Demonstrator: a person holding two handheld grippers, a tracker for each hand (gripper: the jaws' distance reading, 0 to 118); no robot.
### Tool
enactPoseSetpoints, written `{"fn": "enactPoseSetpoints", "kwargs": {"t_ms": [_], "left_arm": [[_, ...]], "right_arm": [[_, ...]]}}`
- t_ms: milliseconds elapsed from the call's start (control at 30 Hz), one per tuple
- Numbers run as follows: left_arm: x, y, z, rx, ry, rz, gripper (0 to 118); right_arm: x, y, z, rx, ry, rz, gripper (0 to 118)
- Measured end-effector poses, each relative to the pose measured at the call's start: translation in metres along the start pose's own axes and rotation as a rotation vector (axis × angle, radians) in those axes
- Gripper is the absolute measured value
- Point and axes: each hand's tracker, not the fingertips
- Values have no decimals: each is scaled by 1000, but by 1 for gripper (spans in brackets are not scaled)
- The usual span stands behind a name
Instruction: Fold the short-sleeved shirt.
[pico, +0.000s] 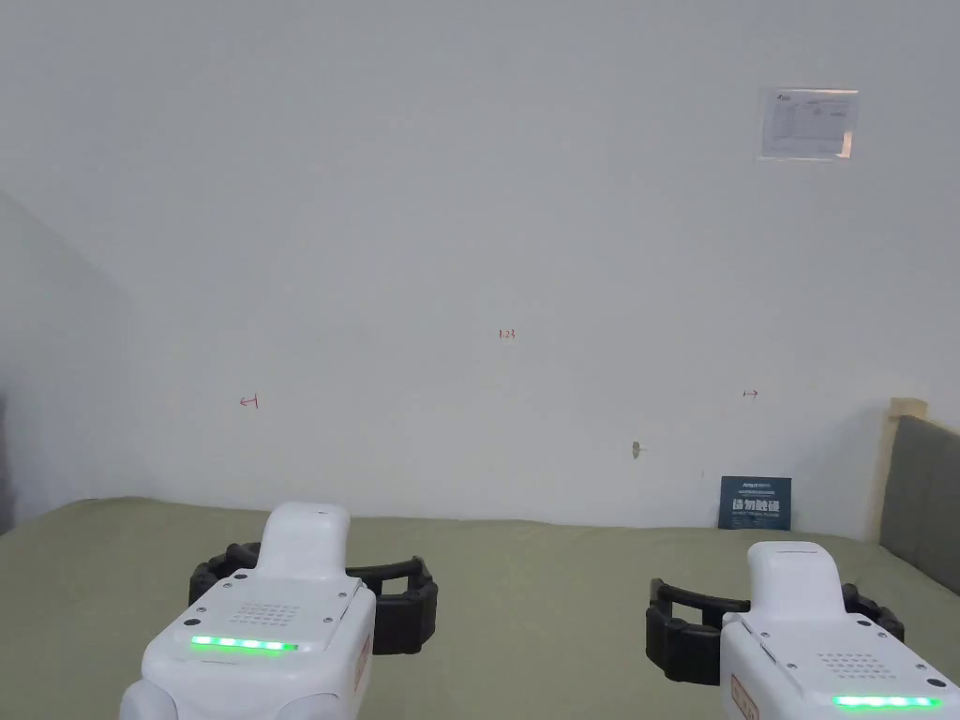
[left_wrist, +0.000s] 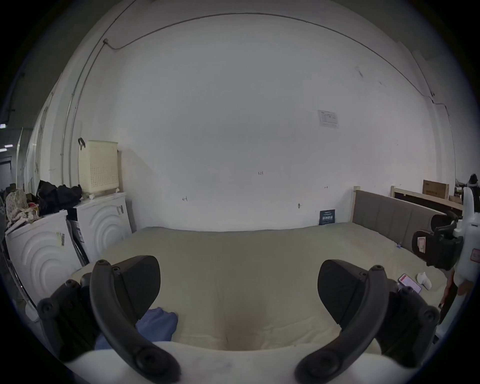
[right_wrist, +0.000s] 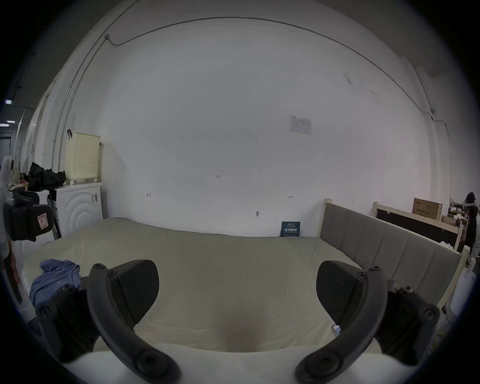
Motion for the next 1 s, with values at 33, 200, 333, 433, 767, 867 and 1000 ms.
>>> {"fn": "enactPoseSetpoints", "kwargs": {"t_ms": [33, 200, 333, 433, 767, 867, 1000], "left_arm": [[0, 0, 0, -2, 7, -2, 118], [-2, -1, -2, -4, 25, 6, 118], [-2, 0, -1, -5, 23, -2, 9], [-1, -5, -4, 1, 34, -6, 0], [-7, -14, -6, -32, 25, -17, 0], [-29, -16, -3, -41, 58, -15, 0], [-85, -20, 7, -70, 184, -16, 0]], "right_arm": [[1, -1, -1, -3, 1, -5, 118], [2, -2, -2, -28, 2, 1, 112], [4, -4, 0, -16, -16, -6, 1], [6, -6, -1, -18, -18, -29, 0], [0, -12, -3, -22, -47, -10, 0], [-17, -17, -14, -46, -8, -12, 0], [-70, -18, -30, -44, 130, 4, 0]]}}
